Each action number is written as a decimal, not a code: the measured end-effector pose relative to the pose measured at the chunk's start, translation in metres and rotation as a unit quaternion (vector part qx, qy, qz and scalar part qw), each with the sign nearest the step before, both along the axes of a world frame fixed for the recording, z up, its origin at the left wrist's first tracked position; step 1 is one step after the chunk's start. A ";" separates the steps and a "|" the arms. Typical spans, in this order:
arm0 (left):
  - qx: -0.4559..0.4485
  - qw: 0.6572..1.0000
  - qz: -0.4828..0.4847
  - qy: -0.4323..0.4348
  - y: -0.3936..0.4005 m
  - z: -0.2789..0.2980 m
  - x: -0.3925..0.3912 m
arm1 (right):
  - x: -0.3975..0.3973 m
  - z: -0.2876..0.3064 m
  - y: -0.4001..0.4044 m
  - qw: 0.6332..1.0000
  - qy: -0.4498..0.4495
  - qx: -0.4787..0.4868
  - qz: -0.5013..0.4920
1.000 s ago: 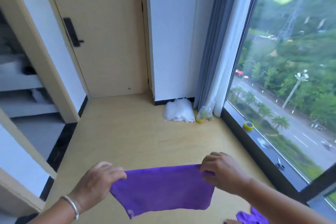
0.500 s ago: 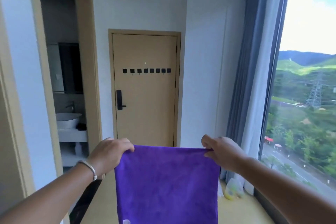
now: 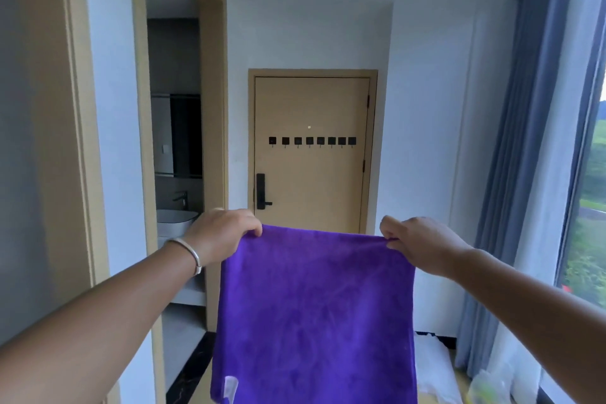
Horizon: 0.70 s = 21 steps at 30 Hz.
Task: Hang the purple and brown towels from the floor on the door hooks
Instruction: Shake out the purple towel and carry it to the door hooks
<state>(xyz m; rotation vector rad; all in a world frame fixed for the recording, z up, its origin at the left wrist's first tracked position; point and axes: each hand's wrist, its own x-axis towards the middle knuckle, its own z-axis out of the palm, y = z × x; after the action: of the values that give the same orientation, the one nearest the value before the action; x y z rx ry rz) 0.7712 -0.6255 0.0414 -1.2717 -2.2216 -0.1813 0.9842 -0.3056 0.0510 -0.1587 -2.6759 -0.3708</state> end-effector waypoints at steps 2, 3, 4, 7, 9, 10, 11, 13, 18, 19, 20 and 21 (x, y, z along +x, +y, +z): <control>-0.007 1.000 0.007 0.010 0.009 0.002 -0.018 | -0.026 0.001 0.017 1.000 0.007 -0.001 0.018; -0.010 1.000 0.009 0.013 0.014 0.003 -0.028 | -0.040 0.001 0.025 1.000 0.011 -0.007 0.027; -0.012 1.000 0.011 0.016 0.020 0.005 -0.038 | -0.053 0.003 0.034 0.999 0.013 -0.012 0.036; -0.008 1.000 0.019 0.019 0.041 0.018 -0.072 | -0.095 0.012 0.060 0.996 0.020 0.020 0.088; -0.005 0.999 0.026 0.021 0.059 0.029 -0.094 | -0.123 0.022 0.079 0.990 0.020 0.048 0.128; -0.003 0.999 0.028 0.025 0.069 0.036 -0.106 | -0.136 0.027 0.088 0.988 0.015 0.057 0.140; -0.001 0.999 0.030 0.030 0.079 0.042 -0.117 | -0.150 0.032 0.098 0.987 0.010 0.064 0.146; -0.001 0.999 0.033 0.040 0.099 0.054 -0.139 | -0.178 0.040 0.119 0.987 0.012 0.064 0.148; -0.007 0.997 0.047 0.056 0.145 0.068 -0.195 | -0.243 0.052 0.162 0.989 0.034 0.030 0.141; -0.010 0.997 0.051 0.056 0.153 0.069 -0.207 | -0.255 0.053 0.169 0.989 0.045 0.030 0.139; -0.011 0.997 0.052 0.055 0.161 0.069 -0.219 | -0.268 0.053 0.176 0.988 0.059 0.036 0.137; -0.011 0.997 0.053 0.056 0.169 0.068 -0.231 | -0.281 0.052 0.182 0.987 0.074 0.044 0.133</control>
<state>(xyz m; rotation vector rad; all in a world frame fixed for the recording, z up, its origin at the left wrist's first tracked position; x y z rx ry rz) 0.5399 -0.4561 0.1095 -1.1440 -2.1941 -0.0441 0.7034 -0.1234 0.1032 0.1899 -2.4860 -0.3737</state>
